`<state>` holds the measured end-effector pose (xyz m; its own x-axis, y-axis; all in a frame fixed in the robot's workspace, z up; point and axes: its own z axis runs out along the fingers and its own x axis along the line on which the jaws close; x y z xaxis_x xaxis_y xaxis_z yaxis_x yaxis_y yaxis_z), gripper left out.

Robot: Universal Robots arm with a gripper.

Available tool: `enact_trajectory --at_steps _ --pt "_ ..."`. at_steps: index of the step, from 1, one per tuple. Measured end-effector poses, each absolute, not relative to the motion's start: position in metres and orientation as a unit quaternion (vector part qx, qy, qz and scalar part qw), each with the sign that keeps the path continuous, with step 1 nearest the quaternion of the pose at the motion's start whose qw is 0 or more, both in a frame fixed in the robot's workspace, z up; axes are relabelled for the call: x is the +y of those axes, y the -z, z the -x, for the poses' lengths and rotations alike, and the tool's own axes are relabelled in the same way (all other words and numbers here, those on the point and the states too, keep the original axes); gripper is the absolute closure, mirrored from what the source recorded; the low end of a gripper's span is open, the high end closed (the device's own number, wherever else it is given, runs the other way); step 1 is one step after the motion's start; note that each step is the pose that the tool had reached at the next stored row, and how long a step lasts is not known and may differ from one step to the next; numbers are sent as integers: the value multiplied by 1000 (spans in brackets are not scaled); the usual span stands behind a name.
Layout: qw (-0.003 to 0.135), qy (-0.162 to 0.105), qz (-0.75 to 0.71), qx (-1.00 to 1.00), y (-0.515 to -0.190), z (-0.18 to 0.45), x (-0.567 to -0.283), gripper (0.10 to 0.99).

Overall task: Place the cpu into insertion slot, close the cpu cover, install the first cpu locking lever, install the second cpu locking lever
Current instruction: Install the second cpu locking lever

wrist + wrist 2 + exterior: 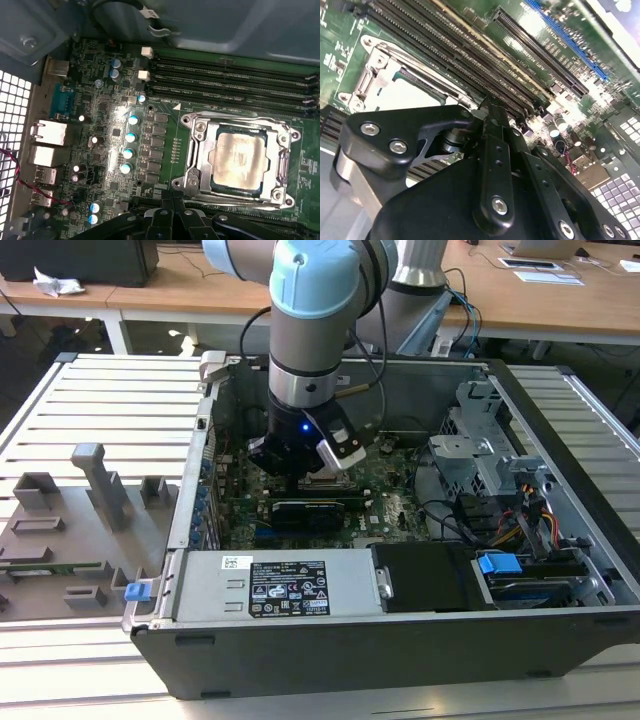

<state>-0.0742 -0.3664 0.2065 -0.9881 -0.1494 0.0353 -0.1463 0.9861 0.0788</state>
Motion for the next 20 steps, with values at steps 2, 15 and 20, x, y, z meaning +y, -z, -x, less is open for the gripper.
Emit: enact_trajectory --at_steps 2,15,20 --pt "21 38 -82 -996 -205 74 -364 980" --pt "21 41 -98 -994 -209 72 -355 980" --pt "22 34 -98 -994 -224 68 -352 980"
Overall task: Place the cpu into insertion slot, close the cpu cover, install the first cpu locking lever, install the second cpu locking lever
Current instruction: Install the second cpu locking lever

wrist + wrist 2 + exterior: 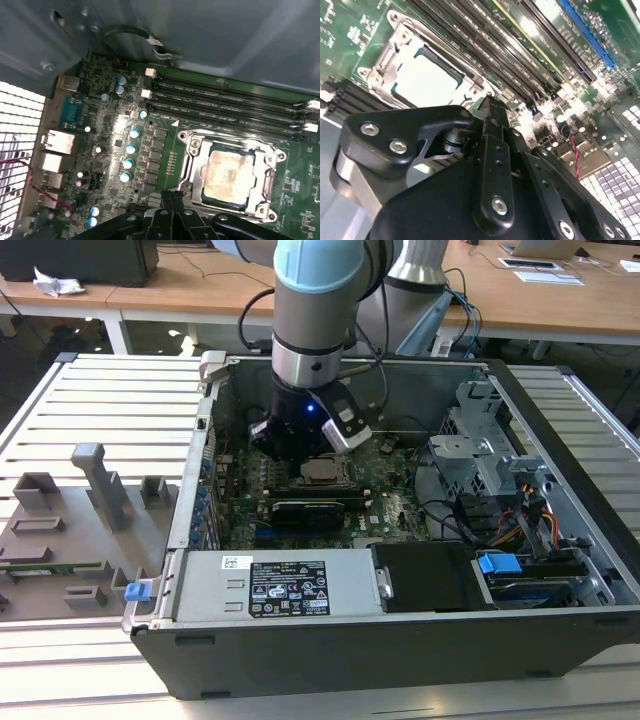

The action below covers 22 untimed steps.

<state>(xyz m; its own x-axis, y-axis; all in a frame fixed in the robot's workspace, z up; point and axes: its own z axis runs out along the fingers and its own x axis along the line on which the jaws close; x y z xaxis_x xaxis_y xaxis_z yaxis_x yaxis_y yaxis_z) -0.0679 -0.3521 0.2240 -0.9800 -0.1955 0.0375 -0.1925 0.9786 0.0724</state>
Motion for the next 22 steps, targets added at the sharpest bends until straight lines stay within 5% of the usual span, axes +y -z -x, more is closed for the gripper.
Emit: enact_trajectory --at_steps 7,15,20,22 --pt "41 -24 -96 -994 -222 41 -337 980" --pt "49 -34 -95 -994 -237 23 -317 980" --pt "49 -33 -95 -994 -271 23 -317 980" --pt "22 -36 -94 -995 -271 23 -317 980"
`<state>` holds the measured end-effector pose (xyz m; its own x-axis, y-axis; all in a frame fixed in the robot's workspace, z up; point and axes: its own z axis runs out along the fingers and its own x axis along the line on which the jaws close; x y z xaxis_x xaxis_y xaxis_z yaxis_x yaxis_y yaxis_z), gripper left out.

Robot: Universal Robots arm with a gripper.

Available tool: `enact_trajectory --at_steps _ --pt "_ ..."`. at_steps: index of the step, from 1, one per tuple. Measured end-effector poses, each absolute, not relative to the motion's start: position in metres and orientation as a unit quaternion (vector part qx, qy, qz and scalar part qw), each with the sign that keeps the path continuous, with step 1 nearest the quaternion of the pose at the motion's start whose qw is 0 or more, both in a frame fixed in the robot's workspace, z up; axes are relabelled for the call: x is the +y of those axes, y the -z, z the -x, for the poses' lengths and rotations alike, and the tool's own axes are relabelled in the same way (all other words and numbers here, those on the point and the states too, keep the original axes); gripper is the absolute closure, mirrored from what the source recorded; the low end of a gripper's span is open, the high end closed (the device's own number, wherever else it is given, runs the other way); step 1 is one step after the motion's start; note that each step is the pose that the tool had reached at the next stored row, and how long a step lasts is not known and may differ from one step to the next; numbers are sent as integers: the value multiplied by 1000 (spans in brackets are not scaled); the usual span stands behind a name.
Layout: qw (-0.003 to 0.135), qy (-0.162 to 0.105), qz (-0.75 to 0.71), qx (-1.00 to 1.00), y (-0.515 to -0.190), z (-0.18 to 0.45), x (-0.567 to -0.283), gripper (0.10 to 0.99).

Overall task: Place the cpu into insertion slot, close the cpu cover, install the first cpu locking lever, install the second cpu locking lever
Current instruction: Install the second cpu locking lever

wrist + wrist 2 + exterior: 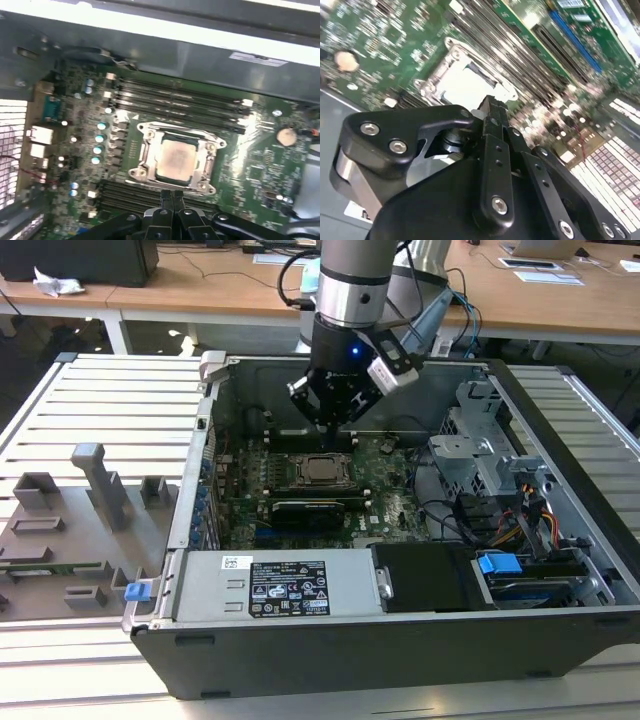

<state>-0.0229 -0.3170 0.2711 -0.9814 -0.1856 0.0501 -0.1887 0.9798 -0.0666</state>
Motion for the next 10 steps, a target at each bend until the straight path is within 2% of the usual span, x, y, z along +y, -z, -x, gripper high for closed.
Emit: enact_trajectory --at_steps 3,10 --pt "-5 -38 -93 -995 -271 23 -317 980" --pt "-6 -38 -93 -995 -271 23 -317 980"
